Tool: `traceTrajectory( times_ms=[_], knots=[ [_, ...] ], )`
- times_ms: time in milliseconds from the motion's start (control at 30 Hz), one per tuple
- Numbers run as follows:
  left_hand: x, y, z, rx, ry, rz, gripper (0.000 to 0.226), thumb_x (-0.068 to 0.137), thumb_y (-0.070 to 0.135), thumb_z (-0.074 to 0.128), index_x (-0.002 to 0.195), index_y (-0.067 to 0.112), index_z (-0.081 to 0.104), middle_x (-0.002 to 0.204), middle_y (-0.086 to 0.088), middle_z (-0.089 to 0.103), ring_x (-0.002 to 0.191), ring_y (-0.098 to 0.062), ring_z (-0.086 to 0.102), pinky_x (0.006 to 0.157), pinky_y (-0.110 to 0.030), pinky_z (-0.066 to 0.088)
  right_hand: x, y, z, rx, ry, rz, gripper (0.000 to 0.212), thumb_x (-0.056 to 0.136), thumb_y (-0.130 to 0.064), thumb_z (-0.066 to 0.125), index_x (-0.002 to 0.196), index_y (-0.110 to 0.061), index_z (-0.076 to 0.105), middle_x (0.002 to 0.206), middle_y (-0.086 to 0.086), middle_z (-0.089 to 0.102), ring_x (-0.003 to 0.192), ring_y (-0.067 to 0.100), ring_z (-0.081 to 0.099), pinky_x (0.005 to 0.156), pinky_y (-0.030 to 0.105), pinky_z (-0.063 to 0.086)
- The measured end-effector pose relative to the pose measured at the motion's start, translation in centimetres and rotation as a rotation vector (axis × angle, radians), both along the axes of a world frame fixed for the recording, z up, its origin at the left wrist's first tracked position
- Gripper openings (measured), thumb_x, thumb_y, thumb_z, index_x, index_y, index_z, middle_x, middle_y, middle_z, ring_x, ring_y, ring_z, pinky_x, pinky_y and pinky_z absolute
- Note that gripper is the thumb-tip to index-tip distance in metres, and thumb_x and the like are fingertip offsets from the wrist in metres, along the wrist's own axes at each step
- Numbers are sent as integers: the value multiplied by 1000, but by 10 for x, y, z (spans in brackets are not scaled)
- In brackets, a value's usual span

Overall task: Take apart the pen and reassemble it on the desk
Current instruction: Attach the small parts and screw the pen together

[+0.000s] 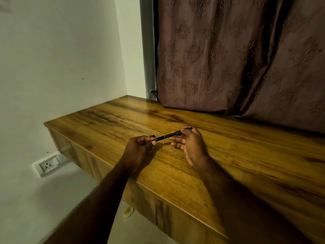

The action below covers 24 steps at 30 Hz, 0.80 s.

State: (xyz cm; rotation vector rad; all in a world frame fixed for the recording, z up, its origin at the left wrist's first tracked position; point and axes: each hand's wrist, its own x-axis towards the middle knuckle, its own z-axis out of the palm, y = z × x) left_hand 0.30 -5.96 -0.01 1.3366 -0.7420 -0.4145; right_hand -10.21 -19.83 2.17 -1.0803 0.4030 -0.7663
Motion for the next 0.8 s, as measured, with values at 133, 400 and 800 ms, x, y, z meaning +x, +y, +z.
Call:
traceTrajectory(
  times_ms=[133, 400, 800],
  knots=[
    [-8, 5, 6, 95, -51, 38, 16, 85, -5, 62, 98, -14, 64, 82, -13, 69, 65, -8, 66, 58, -13, 50, 3, 2, -2, -56, -4, -96, 23, 94, -1, 48, 114, -11, 41, 93, 18, 65, 74, 21, 70, 55, 28, 54],
    [-19, 6, 1, 229, -209, 101, 9, 86, 8, 67, 88, -1, 66, 70, -1, 69, 58, -2, 62, 51, -15, 49, 4, 12, -4, -251, 56, -116, 64, 91, -6, 61, 139, -30, 27, 104, 18, 65, 69, 20, 71, 57, 31, 59],
    [-27, 12, 15, 167, 30, 81, 10, 85, 0, 66, 94, 0, 69, 77, -4, 73, 63, -4, 69, 53, -15, 52, -8, -4, 9, -264, 32, -296, 62, 88, 4, 60, 135, -25, 33, 86, 12, 67, 56, 14, 70, 51, 29, 58]
  ],
)
